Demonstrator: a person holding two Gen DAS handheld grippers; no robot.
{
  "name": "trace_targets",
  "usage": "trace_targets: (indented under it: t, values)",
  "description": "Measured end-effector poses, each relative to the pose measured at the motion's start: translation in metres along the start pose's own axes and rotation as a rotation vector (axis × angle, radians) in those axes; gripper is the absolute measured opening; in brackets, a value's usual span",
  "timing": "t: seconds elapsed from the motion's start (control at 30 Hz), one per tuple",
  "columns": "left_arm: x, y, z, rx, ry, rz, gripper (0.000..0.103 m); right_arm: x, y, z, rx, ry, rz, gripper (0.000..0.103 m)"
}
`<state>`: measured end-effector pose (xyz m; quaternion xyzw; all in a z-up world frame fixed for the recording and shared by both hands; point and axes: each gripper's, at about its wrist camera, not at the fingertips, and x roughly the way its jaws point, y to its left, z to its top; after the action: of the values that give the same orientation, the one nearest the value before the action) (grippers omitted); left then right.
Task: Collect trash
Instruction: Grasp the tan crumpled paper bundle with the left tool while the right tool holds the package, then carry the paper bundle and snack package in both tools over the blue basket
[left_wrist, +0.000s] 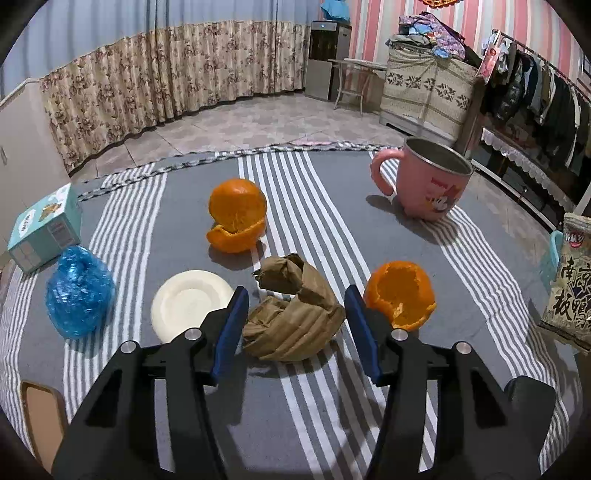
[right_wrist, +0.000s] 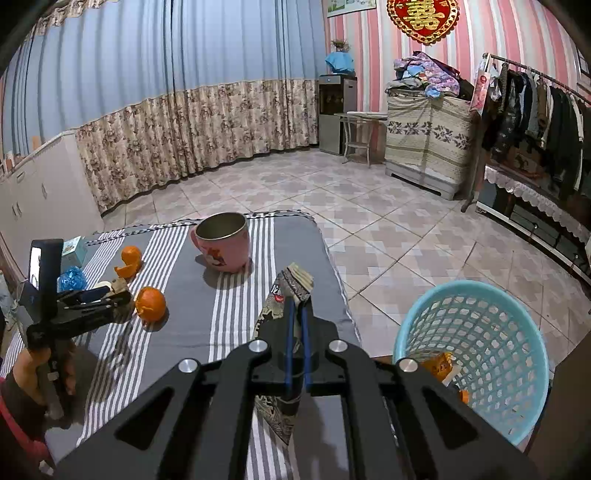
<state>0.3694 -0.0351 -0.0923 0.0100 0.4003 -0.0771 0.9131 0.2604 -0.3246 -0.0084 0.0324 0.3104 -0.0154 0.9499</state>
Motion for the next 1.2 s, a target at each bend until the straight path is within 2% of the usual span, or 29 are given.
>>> trace_targets:
  t: [0.23,0.43,0.53,0.7,0.93,1.2]
  values:
    - [-0.055,-0.009,0.002,0.010,-0.077,0.040,0.052,-0.009,-0.006,-0.003,0.006,-0.018,0.004,0.005]
    - [-0.107,-0.037,-0.005,0.020,-0.158,0.063,0.052,-0.028,-0.021,-0.008,0.015,-0.043,-0.005,0.004]
    - [-0.125,-0.051,-0.007,0.022,-0.182,0.034,0.052,-0.039,-0.034,-0.010,0.021,-0.057,-0.022,0.005]
    - [-0.142,-0.100,-0.009,0.069,-0.214,-0.030,0.052,-0.056,-0.064,-0.014,0.048,-0.070,-0.060,0.004]
    - [-0.137,-0.178,-0.010,0.148,-0.219,-0.128,0.052,-0.074,-0.118,-0.023,0.094,-0.079,-0.142,0.004]
    - [-0.127,-0.240,-0.008,0.201,-0.232,-0.212,0.053,-0.078,-0.170,-0.033,0.138,-0.071,-0.230,0.004]
